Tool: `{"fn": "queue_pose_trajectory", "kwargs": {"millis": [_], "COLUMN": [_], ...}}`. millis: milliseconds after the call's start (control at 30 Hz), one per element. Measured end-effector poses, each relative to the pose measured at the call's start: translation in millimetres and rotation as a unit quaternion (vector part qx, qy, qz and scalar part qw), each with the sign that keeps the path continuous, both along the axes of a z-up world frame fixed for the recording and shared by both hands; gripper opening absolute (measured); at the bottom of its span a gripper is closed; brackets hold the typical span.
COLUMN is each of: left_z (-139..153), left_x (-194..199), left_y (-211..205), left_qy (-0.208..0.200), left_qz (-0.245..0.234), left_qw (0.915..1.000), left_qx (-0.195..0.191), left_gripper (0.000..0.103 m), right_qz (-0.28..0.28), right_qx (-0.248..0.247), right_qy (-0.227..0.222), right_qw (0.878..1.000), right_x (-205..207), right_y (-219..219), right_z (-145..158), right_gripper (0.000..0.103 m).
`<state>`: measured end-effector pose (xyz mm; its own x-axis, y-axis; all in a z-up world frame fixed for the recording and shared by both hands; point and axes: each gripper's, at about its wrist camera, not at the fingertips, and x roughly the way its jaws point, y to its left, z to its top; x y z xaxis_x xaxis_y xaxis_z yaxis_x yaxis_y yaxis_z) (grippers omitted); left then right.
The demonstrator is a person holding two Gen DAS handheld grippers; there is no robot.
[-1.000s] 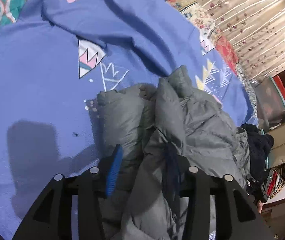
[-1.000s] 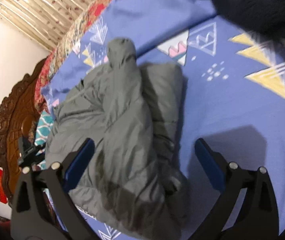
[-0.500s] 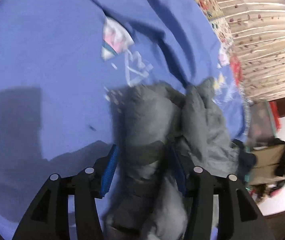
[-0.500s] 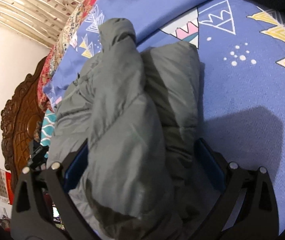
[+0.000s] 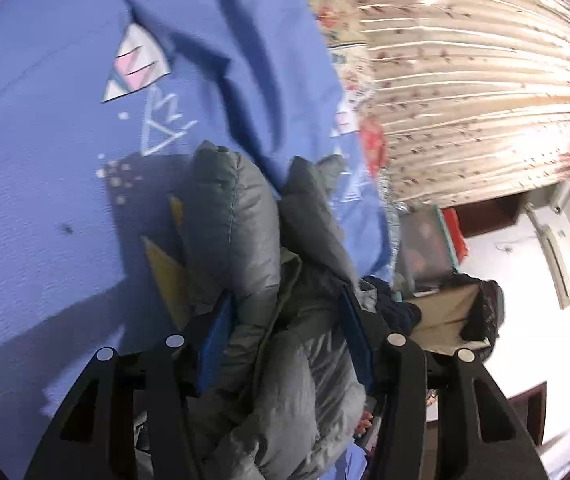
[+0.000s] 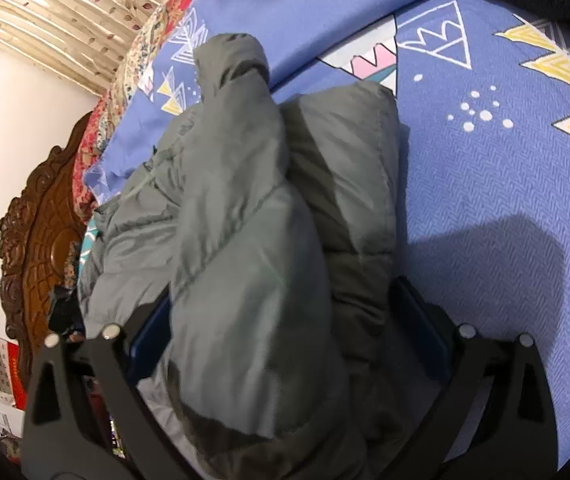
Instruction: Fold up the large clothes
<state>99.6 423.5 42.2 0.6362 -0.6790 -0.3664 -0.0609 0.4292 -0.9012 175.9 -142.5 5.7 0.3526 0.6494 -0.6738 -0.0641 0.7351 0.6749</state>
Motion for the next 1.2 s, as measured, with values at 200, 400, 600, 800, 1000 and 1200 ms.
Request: {"fn": "queue_pose_trajectory", "kwargs": {"millis": [200, 400, 600, 800, 1000, 1200], "left_z": [6, 17, 36, 35, 5, -22], "left_x": [-3, -1, -2, 25, 54, 62], "left_y": [-6, -23, -39, -78, -84, -40], "left_qy": [-0.049, -0.083, -0.126, -0.048, 0.072, 0.106], "left_qz": [-0.008, -0.029, -0.061, -0.1, -0.115, -0.057], "left_qw": [0.9985, 0.9961, 0.9896, 0.9667, 0.9222, 0.9623], "left_qx": [-0.026, -0.005, 0.036, 0.231, 0.362, 0.244], "left_gripper": [0.072, 0.073, 0.074, 0.074, 0.078, 0.085], "right_qz": [-0.001, 0.003, 0.004, 0.007, 0.013, 0.006], "right_qx": [-0.001, -0.005, -0.007, -0.008, -0.016, -0.009], "right_qy": [0.001, 0.002, -0.002, 0.0, 0.004, 0.0], "right_qw": [1.0, 1.0, 1.0, 1.0, 1.0, 1.0], "right_x": [2, 4, 5, 8, 14, 21], "right_y": [1, 3, 4, 4, 7, 9], "right_z": [-1, -2, -2, -3, -2, -4], "right_gripper": [0.097, 0.097, 0.097, 0.097, 0.097, 0.099]}}
